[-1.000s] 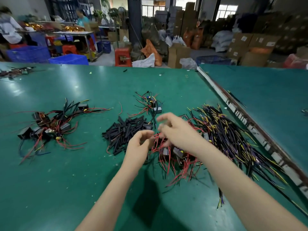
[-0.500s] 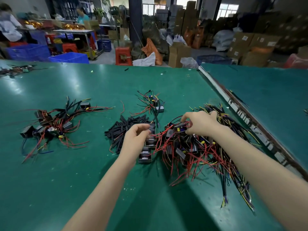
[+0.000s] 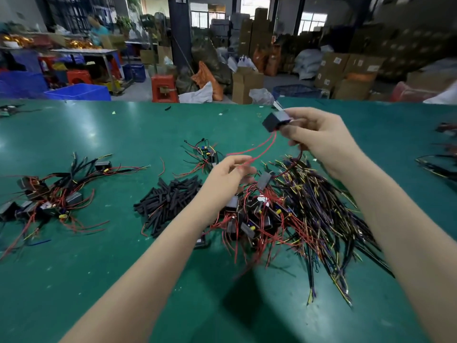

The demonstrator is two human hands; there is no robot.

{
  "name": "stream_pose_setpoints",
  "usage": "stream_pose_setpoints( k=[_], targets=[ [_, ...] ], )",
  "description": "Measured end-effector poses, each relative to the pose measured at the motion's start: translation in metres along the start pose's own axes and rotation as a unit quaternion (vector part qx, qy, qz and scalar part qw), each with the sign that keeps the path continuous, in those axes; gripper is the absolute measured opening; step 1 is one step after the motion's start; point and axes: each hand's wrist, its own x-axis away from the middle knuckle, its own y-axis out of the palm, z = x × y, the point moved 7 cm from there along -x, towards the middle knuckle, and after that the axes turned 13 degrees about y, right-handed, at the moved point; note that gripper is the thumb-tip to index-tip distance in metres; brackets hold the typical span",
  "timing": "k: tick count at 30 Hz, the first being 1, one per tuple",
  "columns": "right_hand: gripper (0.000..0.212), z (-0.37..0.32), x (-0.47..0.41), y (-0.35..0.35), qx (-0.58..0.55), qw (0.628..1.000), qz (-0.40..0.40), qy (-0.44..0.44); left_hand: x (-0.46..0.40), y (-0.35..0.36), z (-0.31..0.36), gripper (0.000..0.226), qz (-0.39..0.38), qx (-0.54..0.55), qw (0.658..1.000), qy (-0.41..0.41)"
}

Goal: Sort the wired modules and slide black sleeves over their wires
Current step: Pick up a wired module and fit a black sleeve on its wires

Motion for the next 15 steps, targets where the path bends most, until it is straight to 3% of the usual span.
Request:
stream_pose_setpoints(
  k=[3, 6, 9, 15],
  targets=[
    [0.030, -0.008, 0.007, 0.018, 0.023, 0.998, -0.056, -0.005, 0.002, 0.008, 0.001, 0.018, -0.012, 0.054, 0.998, -0.014],
    [0.035, -0.002, 0.011, 0.037, -0.046, 0.995, -0.079, 0.042, 0.010, 0.020, 0.004, 0.020, -0.073, 0.006, 0.997, 0.033],
    [0.039, 0.004, 0.013, 0.051, -0.102, 0.987, -0.092, 0.078, 0.020, 0.026, 0.001, 0.022, -0.087, 0.036, 0.995, 0.029],
    [0.033, 0.010, 0.027, 0.075, -0.190, 0.967, -0.144, 0.086, 0.033, -0.013, -0.006, 0.054, 0.054, 0.229, 0.972, -0.016]
  ],
)
